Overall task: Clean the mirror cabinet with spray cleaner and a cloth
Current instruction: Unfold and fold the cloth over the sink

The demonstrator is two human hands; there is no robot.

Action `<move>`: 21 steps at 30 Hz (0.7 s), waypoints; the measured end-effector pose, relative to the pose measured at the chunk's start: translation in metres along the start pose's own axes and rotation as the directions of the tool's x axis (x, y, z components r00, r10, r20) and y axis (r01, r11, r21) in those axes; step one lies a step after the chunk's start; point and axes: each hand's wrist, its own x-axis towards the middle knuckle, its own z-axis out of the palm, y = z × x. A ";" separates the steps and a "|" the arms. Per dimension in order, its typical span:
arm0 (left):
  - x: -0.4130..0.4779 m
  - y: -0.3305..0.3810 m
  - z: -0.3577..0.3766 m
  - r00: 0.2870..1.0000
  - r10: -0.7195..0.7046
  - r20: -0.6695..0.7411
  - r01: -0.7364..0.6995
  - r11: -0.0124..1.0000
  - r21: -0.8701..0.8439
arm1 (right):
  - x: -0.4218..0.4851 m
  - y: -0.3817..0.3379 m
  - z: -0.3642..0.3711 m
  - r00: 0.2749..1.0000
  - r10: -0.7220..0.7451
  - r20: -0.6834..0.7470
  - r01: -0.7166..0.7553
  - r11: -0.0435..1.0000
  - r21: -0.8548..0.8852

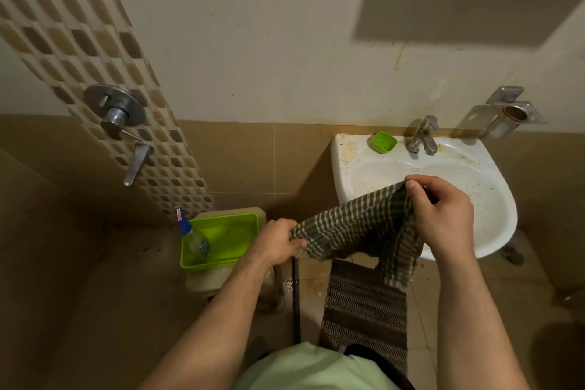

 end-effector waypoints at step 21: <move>-0.021 0.061 0.007 0.951 -0.070 0.300 0.234 0.798 -0.555 | -0.065 0.032 0.090 0.844 0.340 0.416 -0.366 0.930 -0.017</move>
